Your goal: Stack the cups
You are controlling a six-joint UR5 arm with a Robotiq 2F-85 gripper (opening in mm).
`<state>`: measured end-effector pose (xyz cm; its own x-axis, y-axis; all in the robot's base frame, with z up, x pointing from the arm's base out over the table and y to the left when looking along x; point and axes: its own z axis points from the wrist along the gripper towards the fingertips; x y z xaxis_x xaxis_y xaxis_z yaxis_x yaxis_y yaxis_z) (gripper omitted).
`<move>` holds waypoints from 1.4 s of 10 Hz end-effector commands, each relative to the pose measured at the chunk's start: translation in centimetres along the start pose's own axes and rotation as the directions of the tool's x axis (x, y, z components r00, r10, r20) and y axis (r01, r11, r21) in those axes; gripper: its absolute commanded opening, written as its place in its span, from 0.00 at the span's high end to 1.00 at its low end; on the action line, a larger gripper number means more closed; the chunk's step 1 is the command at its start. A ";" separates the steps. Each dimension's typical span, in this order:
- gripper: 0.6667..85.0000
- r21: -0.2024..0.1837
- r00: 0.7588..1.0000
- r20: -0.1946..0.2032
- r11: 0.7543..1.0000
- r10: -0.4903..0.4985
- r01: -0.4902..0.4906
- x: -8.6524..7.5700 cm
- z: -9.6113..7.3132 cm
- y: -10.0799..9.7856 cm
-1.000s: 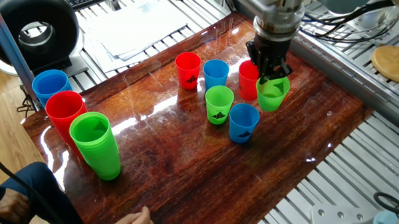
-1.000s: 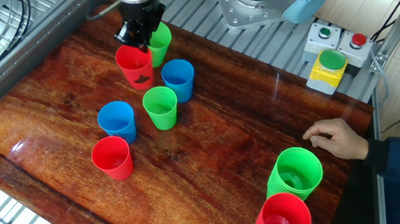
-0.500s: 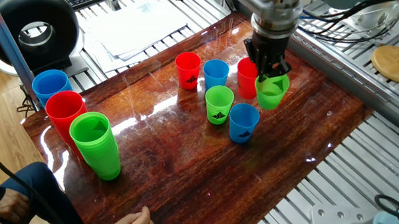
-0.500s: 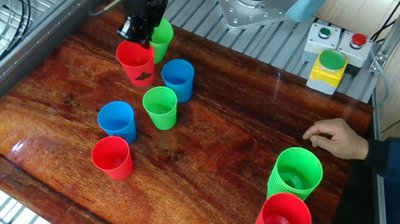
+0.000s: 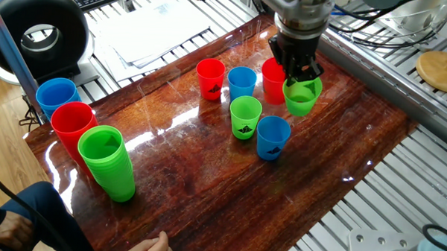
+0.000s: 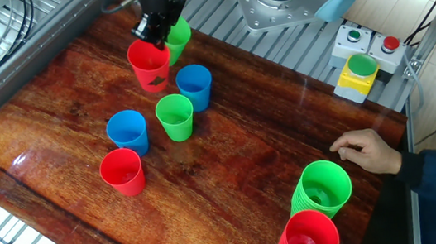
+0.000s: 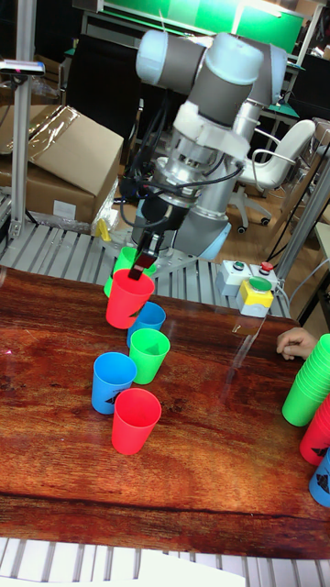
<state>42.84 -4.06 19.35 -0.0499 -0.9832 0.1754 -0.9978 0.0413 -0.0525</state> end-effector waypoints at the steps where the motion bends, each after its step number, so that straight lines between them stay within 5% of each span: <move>1: 0.99 -0.012 0.998 0.017 0.998 0.056 -0.056 -2.3 -1.2 0.1; 7: 0.99 0.030 0.987 0.108 0.992 0.122 -0.126 -6.7 -0.9 -1.8; 9: 0.99 0.053 0.987 0.117 0.992 0.107 -0.114 -6.8 -0.6 -2.8; 14: 0.99 0.039 0.987 0.125 0.994 0.097 -0.103 -6.3 0.1 -2.1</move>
<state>45.37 1.92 18.38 -0.1435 -0.9876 0.0641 -0.9846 0.1359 -0.1104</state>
